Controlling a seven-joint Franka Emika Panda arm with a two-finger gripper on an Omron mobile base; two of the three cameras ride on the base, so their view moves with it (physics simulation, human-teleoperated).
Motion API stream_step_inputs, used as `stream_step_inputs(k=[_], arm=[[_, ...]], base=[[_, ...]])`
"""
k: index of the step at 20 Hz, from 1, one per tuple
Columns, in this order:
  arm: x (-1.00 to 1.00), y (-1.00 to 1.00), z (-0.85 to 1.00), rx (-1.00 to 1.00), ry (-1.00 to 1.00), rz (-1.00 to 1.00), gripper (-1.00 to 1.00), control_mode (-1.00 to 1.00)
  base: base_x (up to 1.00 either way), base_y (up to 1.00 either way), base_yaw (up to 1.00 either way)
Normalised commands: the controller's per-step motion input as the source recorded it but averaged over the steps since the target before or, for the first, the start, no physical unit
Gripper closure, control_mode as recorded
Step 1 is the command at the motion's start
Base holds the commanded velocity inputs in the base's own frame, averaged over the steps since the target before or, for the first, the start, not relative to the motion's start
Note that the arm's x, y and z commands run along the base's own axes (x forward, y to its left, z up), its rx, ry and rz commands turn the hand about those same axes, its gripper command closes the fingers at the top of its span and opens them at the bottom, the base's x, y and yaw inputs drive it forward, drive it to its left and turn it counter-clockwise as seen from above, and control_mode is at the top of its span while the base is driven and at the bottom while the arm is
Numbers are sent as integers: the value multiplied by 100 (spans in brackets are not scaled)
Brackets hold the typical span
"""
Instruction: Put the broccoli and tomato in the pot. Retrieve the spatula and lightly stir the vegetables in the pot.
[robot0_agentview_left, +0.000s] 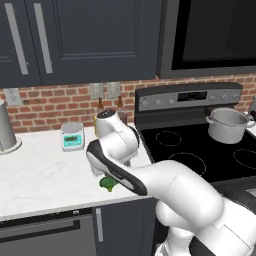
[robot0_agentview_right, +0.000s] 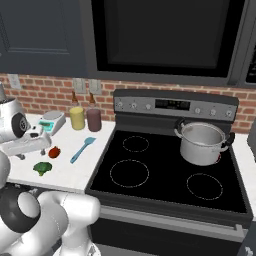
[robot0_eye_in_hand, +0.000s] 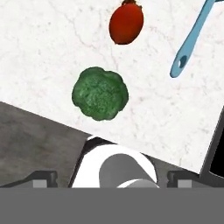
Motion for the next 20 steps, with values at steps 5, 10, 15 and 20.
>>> stream_step_inputs(k=[5, 10, 15, 20], arm=[[4, 38, -37, -16, 13, 9, -100, -100], [0, 16, -34, -16, 0, 6, -100, -100], [8, 0, -38, -10, 0, 8, -100, -100], [19, 0, -40, -1, 0, 10, -100, -100]], base=[[0, 0, 0], [0, 0, 0], [0, 0, 0], [0, 0, 0]])
